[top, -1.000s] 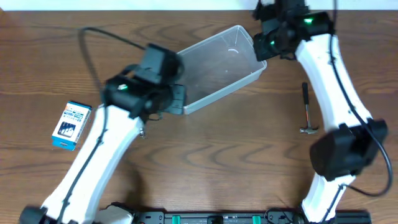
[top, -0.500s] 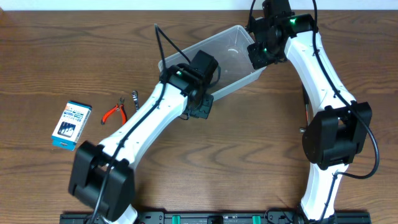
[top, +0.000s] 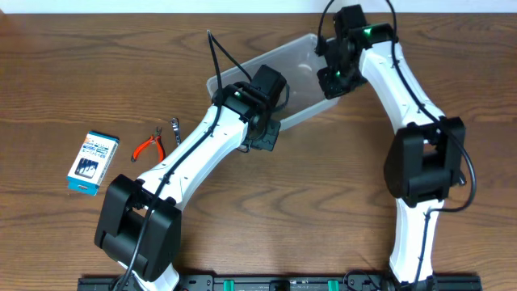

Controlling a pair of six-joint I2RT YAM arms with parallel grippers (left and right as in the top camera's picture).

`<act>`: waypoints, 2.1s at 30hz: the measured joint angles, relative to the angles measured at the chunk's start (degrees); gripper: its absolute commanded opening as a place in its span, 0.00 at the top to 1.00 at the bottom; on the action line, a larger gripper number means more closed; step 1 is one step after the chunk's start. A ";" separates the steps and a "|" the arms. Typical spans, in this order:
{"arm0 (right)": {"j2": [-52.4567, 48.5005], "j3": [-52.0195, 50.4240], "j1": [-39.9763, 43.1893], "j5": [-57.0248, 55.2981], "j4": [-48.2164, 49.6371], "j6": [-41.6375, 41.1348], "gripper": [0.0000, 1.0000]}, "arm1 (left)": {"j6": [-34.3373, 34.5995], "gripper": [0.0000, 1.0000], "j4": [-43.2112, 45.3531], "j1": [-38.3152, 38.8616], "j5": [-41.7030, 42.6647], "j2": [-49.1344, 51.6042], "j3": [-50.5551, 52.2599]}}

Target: Pack container

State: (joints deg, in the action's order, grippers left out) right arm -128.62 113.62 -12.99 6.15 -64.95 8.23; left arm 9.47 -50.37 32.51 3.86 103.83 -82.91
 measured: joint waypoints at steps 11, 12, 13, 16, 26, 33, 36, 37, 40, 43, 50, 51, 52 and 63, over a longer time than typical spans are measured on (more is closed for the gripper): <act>-3.32 0.00 0.00 -0.20 -2.54 0.17 0.99 | 0.00 0.94 0.68 -2.19 0.00 0.00 0.72; -3.32 0.00 0.00 -0.20 -2.73 0.20 0.99 | 0.00 0.94 0.68 -2.54 0.02 0.00 0.72; -3.32 0.00 0.00 -0.20 -3.10 0.20 0.99 | 0.00 0.94 0.74 -2.82 0.00 0.00 0.72; -3.32 0.02 -0.02 -0.17 -4.33 0.20 0.99 | 0.00 0.94 1.09 -3.61 0.00 0.00 0.72; -3.32 0.02 -1.90 0.59 -8.48 0.22 0.99 | 0.00 0.94 2.75 -6.60 -0.83 0.00 0.72; -3.32 0.02 -3.52 1.09 -8.98 0.22 0.99 | 0.00 0.94 3.41 -8.15 -0.92 0.00 0.72; -3.32 0.02 -3.87 1.20 -8.96 0.22 0.99 | -0.02 0.94 3.45 -8.50 -0.94 0.00 0.72; -3.32 0.02 -3.87 1.40 -9.01 0.22 0.99 | -0.02 0.94 3.48 -8.52 -0.98 0.00 0.72; -3.32 0.02 -3.87 1.99 -9.01 0.22 0.99 | -0.04 0.94 3.48 -8.52 -1.09 0.00 0.72; -3.28 0.02 -3.87 2.19 -8.46 0.22 0.99 | -0.04 0.94 3.48 -8.52 -1.07 0.00 0.72; -0.85 0.02 -3.72 2.36 -4.17 0.22 0.99 | -0.94 0.87 2.34 -8.52 -1.53 -0.26 0.72; -0.31 0.09 -3.63 2.25 -3.61 0.22 0.98 | -0.94 0.85 1.81 -8.52 -1.95 -0.46 0.72; 0.42 0.33 -3.50 1.92 -3.02 0.20 0.97 | -0.96 0.83 1.20 -8.52 -2.58 -0.85 0.72; 14.43 12.70 0.68 -2.43 -5.73 -0.46 0.01 | -2.03 0.02 -10.32 -10.71 -13.79 -22.47 0.68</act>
State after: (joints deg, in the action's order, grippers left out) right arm -114.19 126.32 -12.32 3.73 -70.67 7.77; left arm 7.44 -60.69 21.80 -9.93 81.36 -82.24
